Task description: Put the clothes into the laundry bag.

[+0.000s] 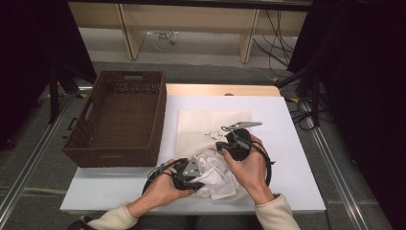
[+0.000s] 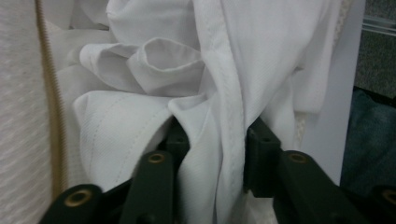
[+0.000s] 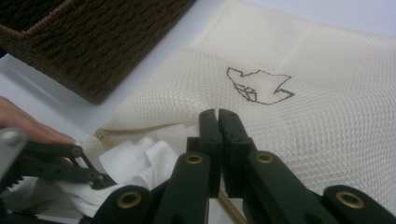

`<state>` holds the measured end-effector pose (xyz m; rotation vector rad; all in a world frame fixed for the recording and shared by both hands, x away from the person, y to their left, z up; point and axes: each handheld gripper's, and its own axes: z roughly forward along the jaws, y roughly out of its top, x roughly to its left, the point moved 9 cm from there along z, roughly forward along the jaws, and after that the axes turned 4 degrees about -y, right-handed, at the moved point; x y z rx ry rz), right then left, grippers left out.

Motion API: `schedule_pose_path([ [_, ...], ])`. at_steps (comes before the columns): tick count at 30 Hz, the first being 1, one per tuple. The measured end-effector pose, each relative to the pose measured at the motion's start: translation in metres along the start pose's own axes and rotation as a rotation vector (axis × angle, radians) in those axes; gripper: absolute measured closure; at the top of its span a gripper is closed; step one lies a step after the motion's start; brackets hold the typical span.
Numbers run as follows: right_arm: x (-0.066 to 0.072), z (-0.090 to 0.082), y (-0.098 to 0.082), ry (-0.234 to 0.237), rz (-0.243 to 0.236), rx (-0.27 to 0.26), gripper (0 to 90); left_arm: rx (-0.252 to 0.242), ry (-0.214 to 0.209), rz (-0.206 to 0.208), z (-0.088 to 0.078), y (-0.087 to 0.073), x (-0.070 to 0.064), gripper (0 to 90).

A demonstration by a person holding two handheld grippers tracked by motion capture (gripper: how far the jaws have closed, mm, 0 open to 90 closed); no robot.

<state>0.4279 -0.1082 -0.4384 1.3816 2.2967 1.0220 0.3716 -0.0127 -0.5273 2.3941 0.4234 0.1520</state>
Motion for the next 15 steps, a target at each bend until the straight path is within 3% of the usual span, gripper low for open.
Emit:
schedule_pose_path([
  [1, 0.0, 0.0, 0.0, 0.001, 0.002, 0.002, 90.0, 0.024, -0.014, 0.007, 0.001, -0.001, 0.001, 74.4],
  [3, 0.0, 0.0, -0.001, -0.006, 0.006, 0.012, 90.0, 0.006, -0.03, -0.038, 0.001, 0.004, 0.003, 83.2],
  [4, -0.002, 0.001, -0.001, -0.005, -0.026, -0.001, 90.0, -0.004, -0.041, -0.073, -0.001, 0.006, 0.003, 85.1],
  [5, -0.002, 0.002, 0.001, -0.008, -0.038, -0.014, 90.0, -0.048, -0.058, -0.113, -0.004, 0.013, 0.002, 85.8],
  [6, 0.0, 0.001, 0.0, -0.01, -0.019, -0.004, 90.0, -0.126, -0.073, -0.178, -0.007, 0.025, -0.001, 86.0],
  [7, 0.002, 0.0, 0.0, -0.001, -0.001, 0.005, 90.0, -0.15, -0.076, -0.188, -0.012, 0.031, 0.001, 86.2],
  [9, 0.003, 0.0, 0.003, 0.0, -0.036, -0.023, 90.0, -0.197, -0.073, -0.209, -0.02, 0.044, 0.003, 86.3],
  [10, 0.007, -0.003, 0.002, -0.004, -0.007, -0.007, 90.0, -0.223, -0.065, -0.199, -0.024, 0.052, 0.006, 86.3],
  [11, 0.009, -0.002, 0.002, 0.011, -0.02, -0.012, 90.0, -0.239, -0.06, -0.201, -0.024, 0.057, 0.006, 86.3],
  [15, 0.014, -0.005, 0.005, 0.01, -0.027, -0.044, 90.0, -0.205, -0.009, -0.189, -0.013, 0.061, 0.01, 86.1],
])
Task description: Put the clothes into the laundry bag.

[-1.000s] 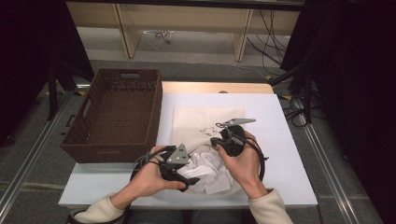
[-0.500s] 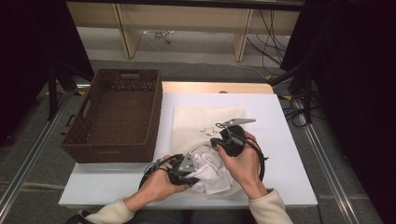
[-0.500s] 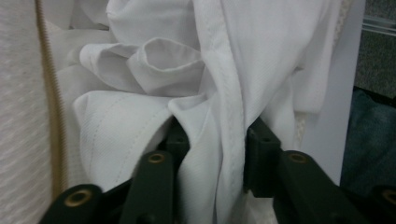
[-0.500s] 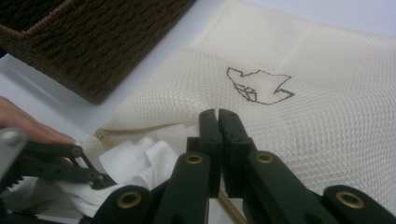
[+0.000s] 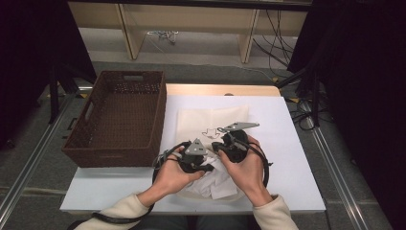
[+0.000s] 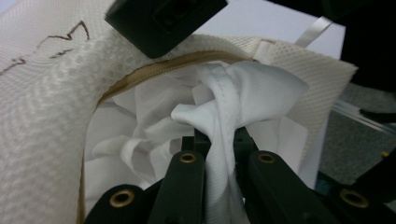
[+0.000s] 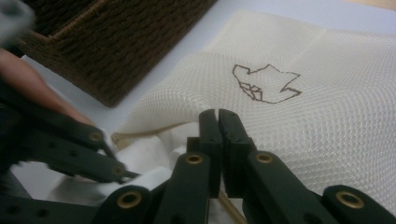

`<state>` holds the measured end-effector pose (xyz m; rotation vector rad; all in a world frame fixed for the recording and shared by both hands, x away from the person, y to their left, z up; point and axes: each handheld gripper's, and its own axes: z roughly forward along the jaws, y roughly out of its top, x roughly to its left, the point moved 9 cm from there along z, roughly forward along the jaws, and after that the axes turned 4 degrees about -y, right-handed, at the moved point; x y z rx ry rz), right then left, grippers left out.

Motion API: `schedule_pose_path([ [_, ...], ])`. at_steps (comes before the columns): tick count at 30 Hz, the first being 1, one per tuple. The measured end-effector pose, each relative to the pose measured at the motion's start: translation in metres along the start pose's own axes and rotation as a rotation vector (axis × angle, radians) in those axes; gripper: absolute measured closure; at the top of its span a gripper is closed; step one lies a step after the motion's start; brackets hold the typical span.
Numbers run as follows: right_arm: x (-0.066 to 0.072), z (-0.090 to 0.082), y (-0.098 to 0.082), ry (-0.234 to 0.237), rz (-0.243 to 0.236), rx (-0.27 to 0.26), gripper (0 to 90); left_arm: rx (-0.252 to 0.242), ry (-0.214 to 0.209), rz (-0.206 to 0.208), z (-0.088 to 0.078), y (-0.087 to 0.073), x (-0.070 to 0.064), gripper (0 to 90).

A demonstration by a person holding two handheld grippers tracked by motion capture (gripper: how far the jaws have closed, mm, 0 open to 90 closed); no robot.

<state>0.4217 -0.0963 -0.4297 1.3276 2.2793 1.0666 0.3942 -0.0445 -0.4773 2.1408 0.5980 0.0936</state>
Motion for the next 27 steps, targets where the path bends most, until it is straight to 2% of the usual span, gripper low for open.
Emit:
schedule_pose_path([
  [1, -0.001, -0.001, 0.001, 0.01, -0.027, -0.004, 90.0, 0.023, 0.013, 0.009, 0.005, -0.003, 0.005, 86.1],
  [3, 0.0, -0.002, -0.001, 0.007, 0.009, 0.012, 90.0, 0.038, 0.047, 0.008, 0.017, -0.007, 0.016, 85.9],
  [4, 0.0, -0.002, -0.001, 0.004, 0.001, 0.009, 90.0, 0.039, 0.066, -0.004, 0.024, -0.009, 0.022, 85.6],
  [5, 0.001, -0.002, -0.002, 0.013, 0.008, 0.014, 90.0, 0.052, 0.081, 0.001, 0.028, -0.011, 0.029, 85.1],
  [6, 0.001, -0.001, -0.001, 0.013, -0.001, 0.007, 90.0, 0.06, 0.073, 0.0, 0.032, -0.013, 0.031, 84.3],
  [7, 0.0, -0.001, -0.001, 0.005, 0.009, 0.013, 90.0, 0.054, 0.09, 0.009, 0.032, -0.012, 0.032, 82.9],
  [9, -0.003, -0.001, -0.003, 0.003, 0.011, 0.024, 90.0, 0.04, 0.079, 0.01, 0.03, -0.011, 0.028, 76.0],
  [11, -0.008, 0.001, -0.002, 0.003, 0.008, 0.011, 90.0, 0.037, 0.075, 0.026, 0.024, -0.01, 0.024, 60.8],
  [12, -0.009, 0.001, -0.002, -0.004, -0.004, 0.002, 90.0, 0.035, 0.055, 0.045, 0.019, -0.01, 0.021, 54.6],
  [13, -0.009, 0.001, -0.002, -0.001, 0.004, 0.014, 90.0, 0.031, 0.051, 0.062, 0.013, -0.01, 0.019, 46.8],
  [15, -0.011, 0.002, -0.002, -0.006, -0.01, 0.015, 90.0, 0.001, 0.036, 0.079, 0.001, -0.008, 0.015, 37.5],
  [17, -0.011, 0.002, -0.003, -0.003, -0.005, 0.013, 90.0, -0.022, 0.015, 0.073, -0.01, -0.008, 0.008, 28.8],
  [19, -0.011, 0.002, -0.002, -0.006, -0.01, 0.011, 90.0, -0.011, 0.01, 0.122, -0.02, -0.011, 0.003, 24.7],
  [20, -0.01, 0.002, -0.002, -0.001, -0.009, 0.013, 90.0, -0.013, -0.01, 0.114, -0.025, -0.013, -0.003, 23.7],
  [21, -0.009, 0.002, -0.002, 0.001, 0.009, 0.017, 90.0, -0.011, -0.016, 0.151, -0.029, -0.013, -0.005, 22.9],
  [22, -0.011, 0.002, -0.002, -0.006, -0.012, 0.018, 90.0, -0.016, -0.008, 0.168, -0.031, -0.014, -0.007, 22.7],
  [23, -0.012, 0.001, -0.002, -0.013, -0.017, 0.017, 90.0, 0.003, 0.003, 0.183, -0.034, -0.018, -0.009, 22.9],
  [24, -0.012, 0.001, -0.002, -0.014, -0.02, 0.014, 90.0, 0.012, 0.012, 0.201, -0.035, -0.02, -0.01, 23.2],
  [25, -0.01, 0.0, -0.003, -0.001, 0.011, 0.023, 90.0, 0.024, 0.022, 0.221, -0.034, -0.024, -0.012, 24.2],
  [26, -0.009, -0.001, -0.002, -0.002, 0.012, 0.025, 90.0, 0.048, 0.04, 0.254, -0.032, -0.028, -0.011, 26.2],
  [27, -0.009, -0.001, -0.003, -0.008, 0.027, 0.027, 90.0, 0.069, 0.019, 0.249, -0.027, -0.035, -0.015, 28.0],
])
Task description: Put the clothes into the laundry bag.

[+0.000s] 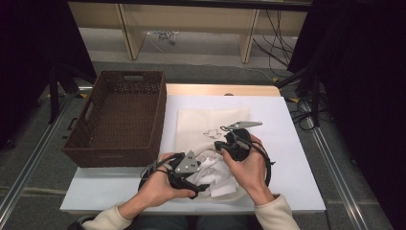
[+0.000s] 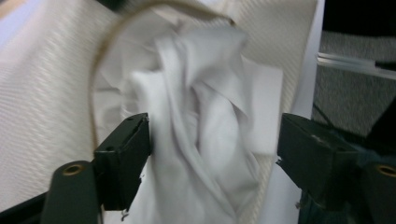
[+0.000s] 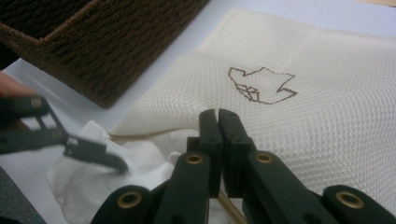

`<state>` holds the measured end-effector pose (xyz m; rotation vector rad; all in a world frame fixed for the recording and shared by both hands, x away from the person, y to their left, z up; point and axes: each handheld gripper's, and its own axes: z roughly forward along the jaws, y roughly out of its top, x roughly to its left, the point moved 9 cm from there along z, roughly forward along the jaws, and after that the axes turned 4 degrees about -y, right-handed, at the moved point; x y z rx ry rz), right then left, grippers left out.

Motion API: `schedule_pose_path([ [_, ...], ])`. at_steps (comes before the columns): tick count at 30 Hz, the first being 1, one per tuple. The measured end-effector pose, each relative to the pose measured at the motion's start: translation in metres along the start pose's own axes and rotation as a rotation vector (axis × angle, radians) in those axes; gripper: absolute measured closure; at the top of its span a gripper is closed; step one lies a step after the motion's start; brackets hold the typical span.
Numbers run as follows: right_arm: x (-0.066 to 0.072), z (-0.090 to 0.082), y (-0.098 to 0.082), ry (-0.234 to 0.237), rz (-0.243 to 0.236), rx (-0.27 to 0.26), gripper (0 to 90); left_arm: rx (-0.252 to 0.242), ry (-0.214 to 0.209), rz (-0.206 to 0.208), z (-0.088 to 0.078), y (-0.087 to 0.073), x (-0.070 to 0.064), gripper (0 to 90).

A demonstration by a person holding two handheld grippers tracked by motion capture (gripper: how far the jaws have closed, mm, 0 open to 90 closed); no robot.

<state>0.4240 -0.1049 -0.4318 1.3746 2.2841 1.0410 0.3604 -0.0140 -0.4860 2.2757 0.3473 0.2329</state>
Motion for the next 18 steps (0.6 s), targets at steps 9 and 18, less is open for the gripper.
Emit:
schedule_pose_path([
  [9, -0.001, 0.004, -0.001, -0.002, -0.019, 0.004, 90.0, 0.099, 0.029, -0.009, 0.036, -0.024, 0.007, 61.4],
  [18, -0.002, 0.004, -0.002, -0.004, -0.055, 0.002, 90.0, -0.001, 0.001, -0.138, 0.029, -0.005, 0.01, 82.2],
])
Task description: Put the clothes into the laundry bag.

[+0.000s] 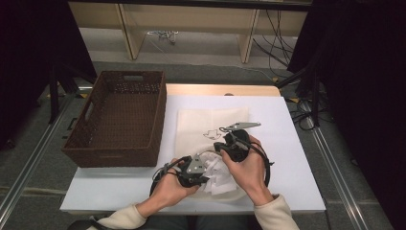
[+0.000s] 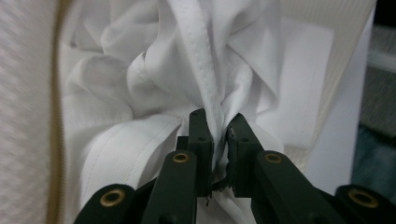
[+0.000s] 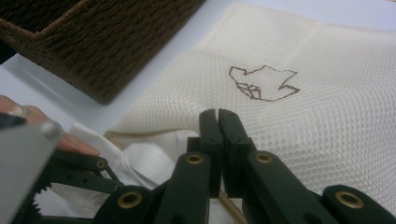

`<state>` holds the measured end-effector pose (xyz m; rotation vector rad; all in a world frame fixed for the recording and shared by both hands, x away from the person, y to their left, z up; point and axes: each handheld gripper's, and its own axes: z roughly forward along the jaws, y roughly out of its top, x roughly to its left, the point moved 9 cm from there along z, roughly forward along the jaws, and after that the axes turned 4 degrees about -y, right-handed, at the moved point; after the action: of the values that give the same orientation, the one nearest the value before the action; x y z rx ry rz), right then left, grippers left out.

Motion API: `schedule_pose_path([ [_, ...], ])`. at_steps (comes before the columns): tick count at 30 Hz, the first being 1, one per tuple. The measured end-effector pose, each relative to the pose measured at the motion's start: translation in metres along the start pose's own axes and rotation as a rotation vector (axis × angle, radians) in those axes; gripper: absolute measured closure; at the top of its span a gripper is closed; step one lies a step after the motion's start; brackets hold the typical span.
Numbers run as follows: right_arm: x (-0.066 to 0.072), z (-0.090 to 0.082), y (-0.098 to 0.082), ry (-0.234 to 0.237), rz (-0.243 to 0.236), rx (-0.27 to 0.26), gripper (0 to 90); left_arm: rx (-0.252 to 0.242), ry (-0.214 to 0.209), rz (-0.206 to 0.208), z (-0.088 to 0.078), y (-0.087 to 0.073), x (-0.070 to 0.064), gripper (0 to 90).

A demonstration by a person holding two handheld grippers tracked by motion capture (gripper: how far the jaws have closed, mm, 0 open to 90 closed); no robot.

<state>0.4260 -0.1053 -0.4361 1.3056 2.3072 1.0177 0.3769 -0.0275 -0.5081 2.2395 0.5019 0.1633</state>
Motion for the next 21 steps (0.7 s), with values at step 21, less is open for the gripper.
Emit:
schedule_pose_path([
  [21, 0.006, -0.001, 0.001, 0.014, 0.012, -0.013, 90.0, -0.025, 0.089, -0.096, 0.02, 0.02, 0.039, 78.9],
])
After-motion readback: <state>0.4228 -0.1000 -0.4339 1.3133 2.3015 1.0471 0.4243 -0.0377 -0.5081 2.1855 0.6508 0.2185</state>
